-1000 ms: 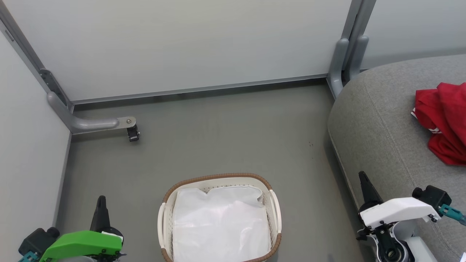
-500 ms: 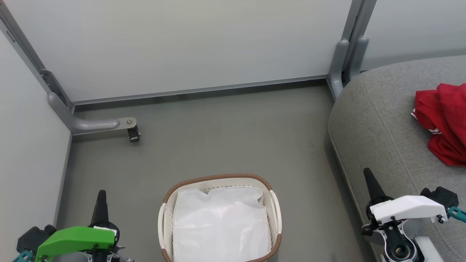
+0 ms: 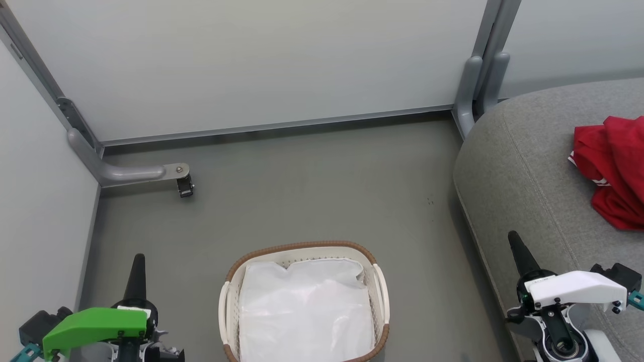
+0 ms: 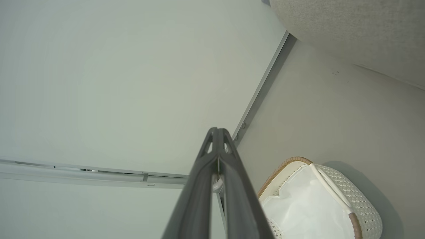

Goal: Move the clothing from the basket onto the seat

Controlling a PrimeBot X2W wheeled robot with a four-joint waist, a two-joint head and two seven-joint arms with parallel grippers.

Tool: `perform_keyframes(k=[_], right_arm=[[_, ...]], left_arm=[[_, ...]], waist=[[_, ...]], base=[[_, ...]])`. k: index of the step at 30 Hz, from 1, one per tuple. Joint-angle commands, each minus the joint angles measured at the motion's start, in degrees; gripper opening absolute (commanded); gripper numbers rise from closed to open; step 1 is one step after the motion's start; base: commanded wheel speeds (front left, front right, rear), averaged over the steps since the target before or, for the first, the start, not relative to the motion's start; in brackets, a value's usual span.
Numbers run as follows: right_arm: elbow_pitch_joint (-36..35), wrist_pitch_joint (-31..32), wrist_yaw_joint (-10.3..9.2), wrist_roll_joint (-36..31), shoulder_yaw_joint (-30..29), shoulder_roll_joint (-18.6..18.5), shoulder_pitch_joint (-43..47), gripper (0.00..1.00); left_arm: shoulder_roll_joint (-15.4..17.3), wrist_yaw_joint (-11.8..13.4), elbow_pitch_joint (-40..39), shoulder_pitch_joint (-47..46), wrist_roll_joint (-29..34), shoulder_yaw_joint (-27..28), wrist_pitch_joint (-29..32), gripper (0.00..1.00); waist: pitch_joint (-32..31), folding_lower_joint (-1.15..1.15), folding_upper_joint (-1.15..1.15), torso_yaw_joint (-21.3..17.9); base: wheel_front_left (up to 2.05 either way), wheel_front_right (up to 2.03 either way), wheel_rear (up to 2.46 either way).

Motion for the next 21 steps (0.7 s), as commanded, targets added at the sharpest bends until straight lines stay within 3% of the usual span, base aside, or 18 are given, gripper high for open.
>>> perform_keyframes(k=[1, 21], right_arm=[[-0.78, 0.39, -0.04, 1.31, -0.38, -0.30, 0.16, 0.00], [-2.76, 2.90, -0.04, 10.25, -2.24, -0.36, 1.18, 0.00]], left_arm=[[0.40, -0.53, -0.53, -1.24, -1.46, 0.21, 0.39, 0.00], [0.45, -1.30, -1.23, -2.12, -10.49, 1.02, 2.87, 0.00]], waist=[[-0.02, 0.00, 0.00, 0.01], [-0.31, 0.00, 0.00, 0.10]], base=[[0.00, 0.00, 0.00], [0.00, 0.00, 0.00]])
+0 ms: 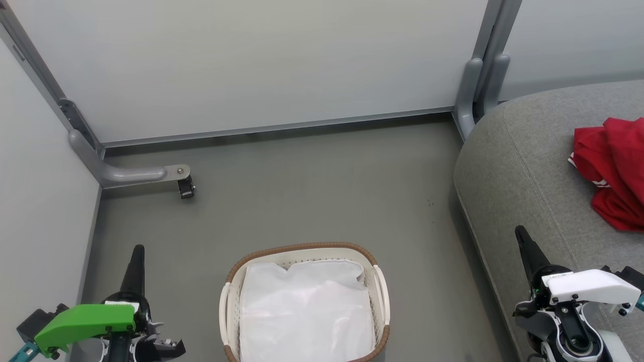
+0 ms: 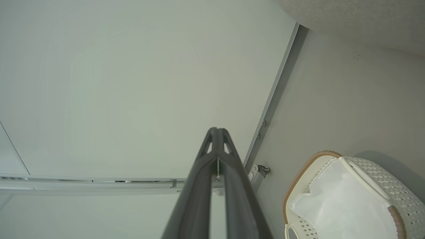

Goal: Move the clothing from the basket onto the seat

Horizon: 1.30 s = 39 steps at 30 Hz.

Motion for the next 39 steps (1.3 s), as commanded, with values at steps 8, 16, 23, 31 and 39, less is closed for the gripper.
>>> perform_keyframes(k=[8, 16, 23, 31, 39], right_arm=[[-1.31, 1.28, -0.03, 4.37, -1.02, -0.35, 0.95, 0.00], [-1.96, 2.15, -0.04, 7.37, -1.61, -0.36, 1.25, 0.00], [-2.45, 2.68, -0.04, 9.50, -2.06, -0.38, 1.50, 0.00], [-2.39, 2.66, -0.04, 9.38, -2.03, -0.38, 1.49, 0.00], [-2.38, 2.66, -0.04, 9.38, -2.03, -0.38, 1.50, 0.00]], left_arm=[[0.41, -0.67, -0.67, -1.37, -4.43, 0.63, 1.28, 0.00], [0.42, -0.98, -0.90, -1.77, -7.43, 0.87, 2.07, 0.00], [0.43, -1.12, -1.02, -1.81, -9.53, 1.00, 2.72, 0.00], [0.43, -1.12, -0.97, -1.76, -9.47, 0.99, 2.69, 0.00], [0.43, -1.12, -0.97, -1.76, -9.47, 0.98, 2.69, 0.00]], waist=[[-0.13, 0.00, 0.00, 0.04], [-0.25, 0.00, 0.00, 0.08], [-0.34, 0.00, 0.00, 0.11], [-0.34, 0.00, 0.00, 0.11], [-0.34, 0.00, 0.00, 0.11]], base=[[0.00, 0.00, 0.00], [0.00, 0.00, 0.00], [0.00, 0.00, 0.00], [0.00, 0.00, 0.00], [0.00, 0.00, 0.00]])
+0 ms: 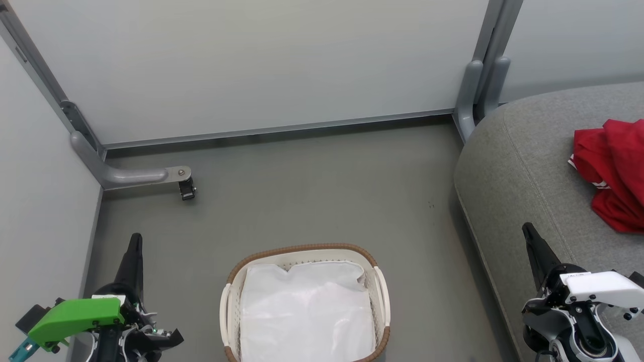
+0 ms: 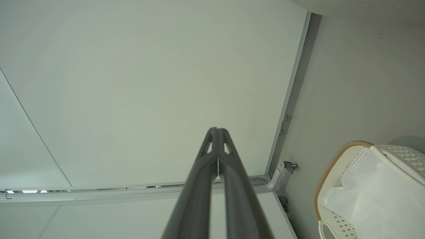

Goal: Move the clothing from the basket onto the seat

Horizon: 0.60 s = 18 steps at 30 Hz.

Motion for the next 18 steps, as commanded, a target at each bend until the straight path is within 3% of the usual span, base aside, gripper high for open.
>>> perform_keyframes(k=[1, 18], right_arm=[[-0.17, 0.08, -0.04, 0.20, -0.11, -0.33, 0.64, 0.00], [-0.15, 0.07, -0.04, 0.21, -0.09, -0.33, 0.62, 0.00]], left_arm=[[0.38, -0.27, -0.09, -0.60, -0.19, 0.14, 0.21, 0.00], [0.35, -0.27, -0.08, -0.59, -0.19, 0.12, 0.19, 0.00]], waist=[[0.00, 0.00, 0.00, 0.00], [0.00, 0.00, 0.00, 0.00]], base=[[0.00, 0.00, 0.00], [0.00, 0.00, 0.00]])
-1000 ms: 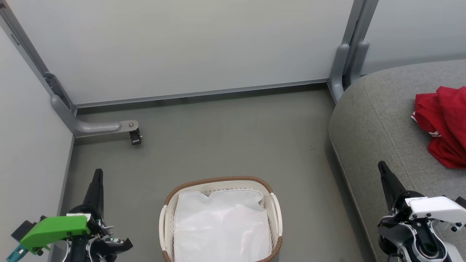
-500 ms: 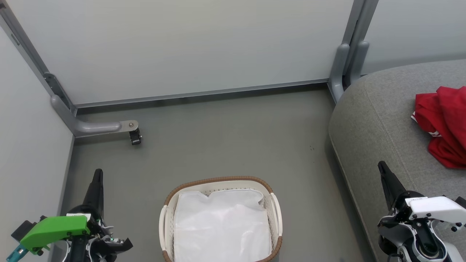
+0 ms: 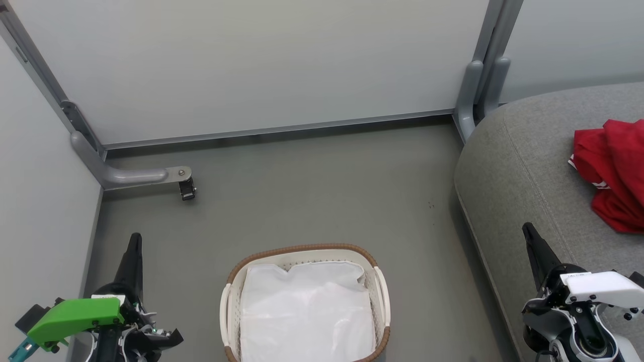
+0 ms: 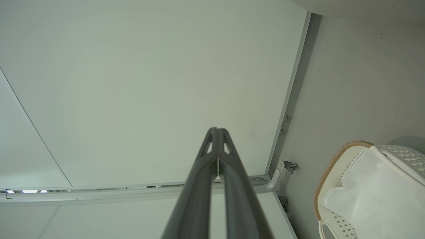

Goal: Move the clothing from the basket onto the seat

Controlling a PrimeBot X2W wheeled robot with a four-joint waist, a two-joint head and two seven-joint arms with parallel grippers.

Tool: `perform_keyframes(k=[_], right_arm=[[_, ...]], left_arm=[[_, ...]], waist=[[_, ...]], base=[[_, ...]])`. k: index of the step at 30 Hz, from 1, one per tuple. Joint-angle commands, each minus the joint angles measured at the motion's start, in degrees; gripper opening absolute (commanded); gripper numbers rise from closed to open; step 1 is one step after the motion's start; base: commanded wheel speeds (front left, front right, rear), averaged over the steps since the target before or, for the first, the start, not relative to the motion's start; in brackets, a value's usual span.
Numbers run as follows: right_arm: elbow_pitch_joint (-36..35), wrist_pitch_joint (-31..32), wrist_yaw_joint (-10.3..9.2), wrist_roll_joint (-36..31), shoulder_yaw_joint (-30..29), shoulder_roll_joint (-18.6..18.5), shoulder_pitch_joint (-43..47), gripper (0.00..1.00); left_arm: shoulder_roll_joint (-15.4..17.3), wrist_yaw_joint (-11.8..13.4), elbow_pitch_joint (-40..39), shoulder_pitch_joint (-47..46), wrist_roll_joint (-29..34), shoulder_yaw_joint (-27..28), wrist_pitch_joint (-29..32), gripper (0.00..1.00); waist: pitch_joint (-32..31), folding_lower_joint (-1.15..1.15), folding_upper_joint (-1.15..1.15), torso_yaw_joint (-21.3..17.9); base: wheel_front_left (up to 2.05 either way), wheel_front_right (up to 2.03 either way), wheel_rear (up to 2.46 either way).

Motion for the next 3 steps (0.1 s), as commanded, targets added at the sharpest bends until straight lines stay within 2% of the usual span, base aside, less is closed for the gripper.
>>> perform_keyframes(k=[1, 3], right_arm=[[-0.13, 0.07, -0.04, 0.21, -0.07, -0.31, 0.60, 0.00], [-0.13, 0.07, -0.04, 0.21, -0.07, -0.31, 0.60, 0.00]], left_arm=[[0.32, -0.26, -0.03, -0.58, -0.19, 0.09, 0.18, 0.00], [0.32, -0.26, -0.04, -0.58, -0.19, 0.09, 0.18, 0.00]], waist=[[0.00, 0.00, 0.00, 0.00], [0.00, 0.00, 0.00, 0.00]], base=[[0.00, 0.00, 0.00], [0.00, 0.00, 0.00]])
